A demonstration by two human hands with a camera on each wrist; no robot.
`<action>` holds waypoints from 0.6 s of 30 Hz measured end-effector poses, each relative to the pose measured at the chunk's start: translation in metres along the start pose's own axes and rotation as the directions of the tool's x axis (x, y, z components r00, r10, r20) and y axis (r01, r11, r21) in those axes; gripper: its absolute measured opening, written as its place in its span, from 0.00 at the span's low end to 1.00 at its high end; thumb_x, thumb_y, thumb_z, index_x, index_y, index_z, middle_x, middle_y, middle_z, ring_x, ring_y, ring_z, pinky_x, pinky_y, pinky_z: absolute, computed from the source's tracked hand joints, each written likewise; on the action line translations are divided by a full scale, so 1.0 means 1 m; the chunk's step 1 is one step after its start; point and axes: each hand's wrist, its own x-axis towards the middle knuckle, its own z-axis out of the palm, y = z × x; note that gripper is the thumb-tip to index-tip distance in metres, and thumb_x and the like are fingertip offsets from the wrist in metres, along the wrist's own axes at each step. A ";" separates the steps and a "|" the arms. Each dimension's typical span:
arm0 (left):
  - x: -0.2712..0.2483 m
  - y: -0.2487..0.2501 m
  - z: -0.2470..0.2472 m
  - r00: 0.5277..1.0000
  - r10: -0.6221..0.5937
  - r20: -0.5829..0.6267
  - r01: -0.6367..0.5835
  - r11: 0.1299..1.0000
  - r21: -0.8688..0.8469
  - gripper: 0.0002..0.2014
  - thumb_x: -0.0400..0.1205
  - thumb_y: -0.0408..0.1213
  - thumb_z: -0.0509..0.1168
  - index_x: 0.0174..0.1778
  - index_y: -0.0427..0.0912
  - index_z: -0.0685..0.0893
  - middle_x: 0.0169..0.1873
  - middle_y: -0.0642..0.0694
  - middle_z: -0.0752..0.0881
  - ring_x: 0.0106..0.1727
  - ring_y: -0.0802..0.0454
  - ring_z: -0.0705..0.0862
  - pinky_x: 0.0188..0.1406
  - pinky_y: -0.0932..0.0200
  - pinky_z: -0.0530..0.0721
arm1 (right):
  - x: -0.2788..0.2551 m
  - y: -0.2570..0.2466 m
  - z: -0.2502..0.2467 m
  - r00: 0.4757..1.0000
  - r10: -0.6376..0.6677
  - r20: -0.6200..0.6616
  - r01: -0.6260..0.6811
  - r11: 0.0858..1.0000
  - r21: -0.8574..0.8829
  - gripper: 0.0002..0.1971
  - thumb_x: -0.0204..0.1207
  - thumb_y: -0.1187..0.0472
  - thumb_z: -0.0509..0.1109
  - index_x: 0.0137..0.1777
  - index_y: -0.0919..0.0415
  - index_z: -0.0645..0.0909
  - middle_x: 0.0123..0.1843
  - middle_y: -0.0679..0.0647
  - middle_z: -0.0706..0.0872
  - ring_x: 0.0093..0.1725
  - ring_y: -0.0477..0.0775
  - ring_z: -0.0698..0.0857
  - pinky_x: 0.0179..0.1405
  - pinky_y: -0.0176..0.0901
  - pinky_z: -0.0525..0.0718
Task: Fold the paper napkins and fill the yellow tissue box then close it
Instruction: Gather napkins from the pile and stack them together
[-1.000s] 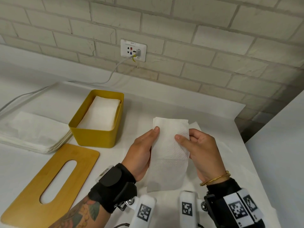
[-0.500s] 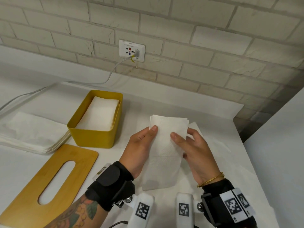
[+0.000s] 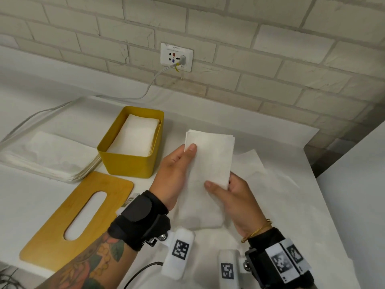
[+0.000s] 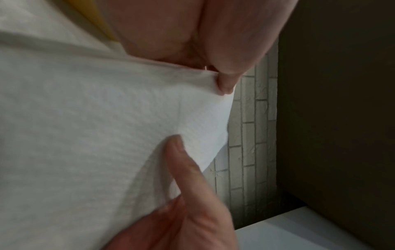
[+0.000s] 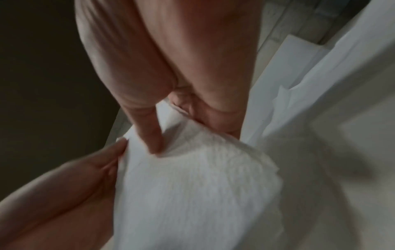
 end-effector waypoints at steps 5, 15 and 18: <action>-0.030 -0.019 -0.022 0.983 0.147 -0.109 -0.103 0.937 0.333 0.13 0.90 0.34 0.61 0.67 0.53 0.79 0.60 0.56 0.88 0.60 0.60 0.87 0.57 0.64 0.85 | 0.006 0.001 0.033 0.999 -0.042 0.007 0.042 0.999 -0.001 0.12 0.83 0.65 0.69 0.63 0.51 0.85 0.58 0.49 0.93 0.59 0.52 0.91 0.65 0.62 0.87; -0.093 0.021 -0.029 0.835 0.473 -0.283 -0.318 0.833 0.452 0.17 0.86 0.29 0.58 0.63 0.57 0.74 0.47 0.60 0.83 0.47 0.63 0.83 0.43 0.61 0.85 | -0.018 -0.035 0.073 0.933 -0.284 0.222 0.251 0.954 0.165 0.10 0.82 0.64 0.69 0.57 0.49 0.87 0.54 0.53 0.93 0.57 0.54 0.91 0.55 0.50 0.90; -0.102 0.010 -0.031 0.845 0.448 -0.293 -0.275 0.832 0.482 0.20 0.82 0.30 0.59 0.62 0.61 0.72 0.47 0.67 0.82 0.48 0.63 0.82 0.45 0.59 0.85 | -0.025 -0.026 0.075 0.925 -0.264 0.272 0.231 0.961 0.150 0.13 0.76 0.58 0.70 0.60 0.51 0.86 0.55 0.52 0.92 0.58 0.53 0.91 0.56 0.49 0.90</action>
